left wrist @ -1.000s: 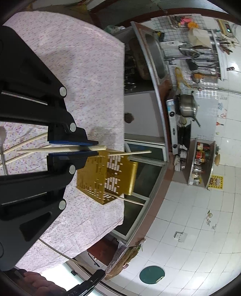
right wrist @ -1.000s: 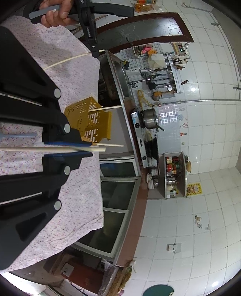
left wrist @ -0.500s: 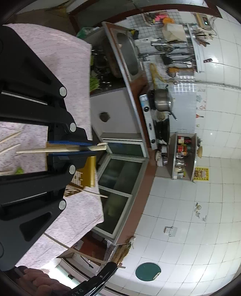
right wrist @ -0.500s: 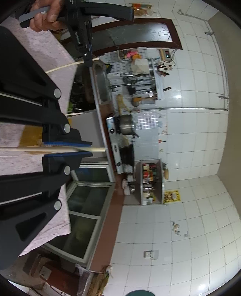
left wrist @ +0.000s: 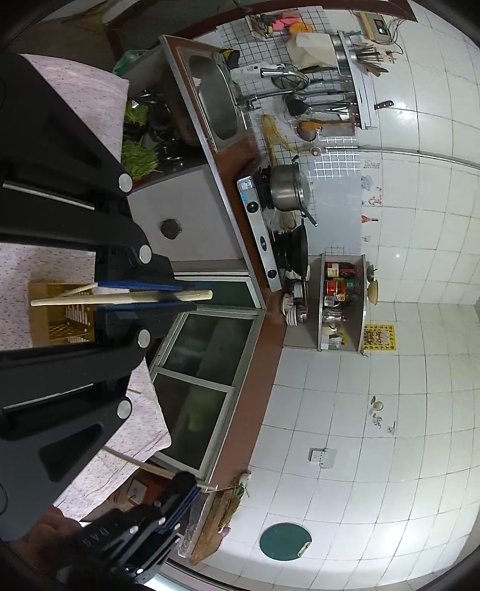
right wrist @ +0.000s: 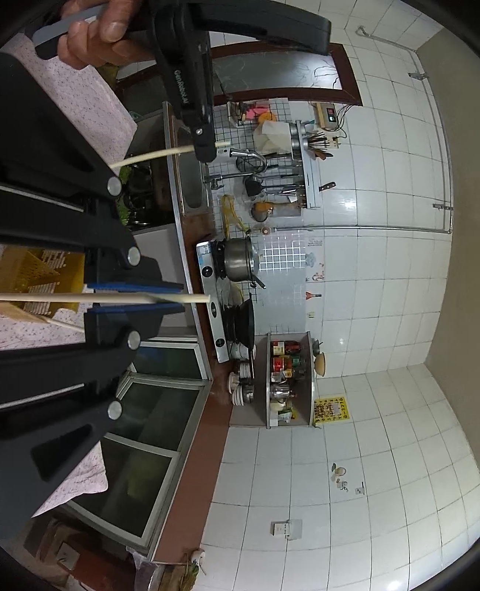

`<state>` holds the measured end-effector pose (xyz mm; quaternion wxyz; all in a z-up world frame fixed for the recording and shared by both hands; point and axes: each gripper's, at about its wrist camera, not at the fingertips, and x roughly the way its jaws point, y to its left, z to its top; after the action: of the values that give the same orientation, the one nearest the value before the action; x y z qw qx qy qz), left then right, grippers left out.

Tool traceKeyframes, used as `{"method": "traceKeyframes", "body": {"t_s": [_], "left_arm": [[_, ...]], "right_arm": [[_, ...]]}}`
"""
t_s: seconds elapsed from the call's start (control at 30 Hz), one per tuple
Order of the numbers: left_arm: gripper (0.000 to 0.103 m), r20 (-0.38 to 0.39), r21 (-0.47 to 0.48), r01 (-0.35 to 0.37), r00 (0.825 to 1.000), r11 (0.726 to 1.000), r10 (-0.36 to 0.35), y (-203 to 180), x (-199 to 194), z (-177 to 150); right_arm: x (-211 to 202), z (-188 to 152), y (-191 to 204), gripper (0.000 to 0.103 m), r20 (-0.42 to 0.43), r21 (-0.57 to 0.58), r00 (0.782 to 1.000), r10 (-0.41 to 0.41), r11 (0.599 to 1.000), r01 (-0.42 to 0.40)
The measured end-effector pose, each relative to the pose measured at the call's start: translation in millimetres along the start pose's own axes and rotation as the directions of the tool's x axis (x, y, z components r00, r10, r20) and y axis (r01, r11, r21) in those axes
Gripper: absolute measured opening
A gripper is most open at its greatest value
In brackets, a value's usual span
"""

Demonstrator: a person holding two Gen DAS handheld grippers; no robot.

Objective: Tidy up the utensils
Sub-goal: 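Lift both held chopsticks and carry them above the yellow holder, then lower the chopsticks into the holder and open both grippers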

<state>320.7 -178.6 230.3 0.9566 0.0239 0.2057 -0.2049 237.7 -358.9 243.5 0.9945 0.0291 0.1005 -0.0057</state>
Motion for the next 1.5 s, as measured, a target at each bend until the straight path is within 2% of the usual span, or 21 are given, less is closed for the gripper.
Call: {"method": "traceKeyframes", "body": {"t_s": [0.23,0.67,0.97,1.07,1.2,1.5], "left_arm": [[0.004,-0.022,-0.006,0.006,1.000,1.000,-0.006,2,36,-2],[0.004,-0.055,0.009,0.008,0.998,1.000,-0.008,2,77,-26],[0.004,-0.111,0.021,0.012,0.994,1.000,-0.010,4,93,-41],[0.011,-0.118,0.019,0.004,0.993,1.000,-0.002,5,92,-43],[0.015,-0.125,0.001,-0.012,0.992,1.000,0.012,11,91,-43],[0.016,-0.142,-0.033,-0.051,0.989,0.998,0.046,34,79,-55]], "right_arm": [[36,-4,4,0.006,0.017,-0.012,1.000,0.013,1.000,-0.012],[77,-36,-2,0.006,-0.044,0.011,0.999,0.030,1.000,-0.029],[88,-46,-8,0.006,-0.080,0.029,0.997,0.023,0.999,-0.021],[88,-44,-9,0.007,-0.082,0.041,0.996,0.021,0.999,-0.017],[87,-40,-9,0.007,-0.076,0.037,0.997,0.011,0.999,-0.008],[66,-43,-18,0.007,-0.091,0.024,0.996,-0.017,1.000,0.019]]}}
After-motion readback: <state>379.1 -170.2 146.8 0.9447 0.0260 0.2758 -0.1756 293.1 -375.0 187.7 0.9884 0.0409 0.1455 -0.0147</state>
